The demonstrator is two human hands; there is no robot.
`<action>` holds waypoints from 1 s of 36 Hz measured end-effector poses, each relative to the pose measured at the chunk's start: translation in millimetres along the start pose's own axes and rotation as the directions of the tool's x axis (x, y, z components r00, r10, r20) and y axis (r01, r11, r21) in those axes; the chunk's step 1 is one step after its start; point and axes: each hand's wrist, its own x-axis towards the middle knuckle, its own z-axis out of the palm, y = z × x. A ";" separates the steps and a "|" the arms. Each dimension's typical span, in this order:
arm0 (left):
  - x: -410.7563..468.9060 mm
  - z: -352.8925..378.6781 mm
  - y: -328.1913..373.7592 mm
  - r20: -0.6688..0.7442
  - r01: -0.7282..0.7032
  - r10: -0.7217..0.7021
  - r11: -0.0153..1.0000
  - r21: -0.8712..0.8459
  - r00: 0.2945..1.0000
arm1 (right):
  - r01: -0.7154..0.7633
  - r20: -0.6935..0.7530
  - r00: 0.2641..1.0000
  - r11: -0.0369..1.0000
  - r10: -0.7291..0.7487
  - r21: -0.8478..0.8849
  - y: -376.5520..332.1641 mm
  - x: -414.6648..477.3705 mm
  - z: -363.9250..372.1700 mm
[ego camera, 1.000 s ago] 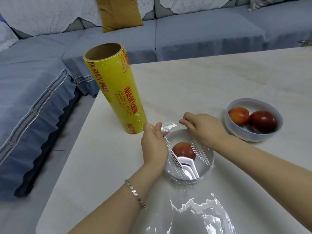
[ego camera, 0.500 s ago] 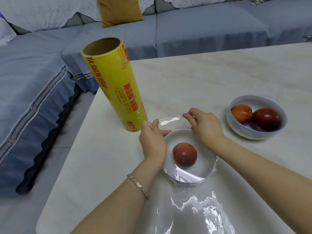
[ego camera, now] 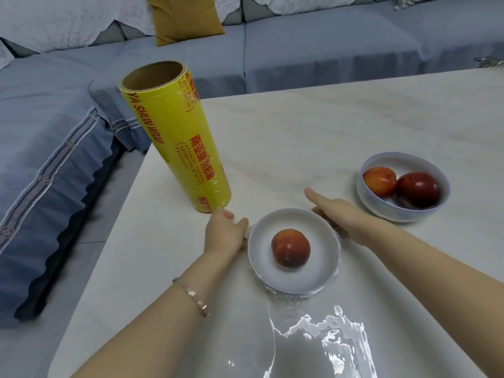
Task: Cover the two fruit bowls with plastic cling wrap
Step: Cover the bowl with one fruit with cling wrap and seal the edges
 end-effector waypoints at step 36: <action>-50.8 7.4 4.9 0.546 -0.753 0.519 0.436 0.493 0.658 | 0.337 -0.458 0.747 0.868 -0.482 -0.365 11.5 -0.1 -1.5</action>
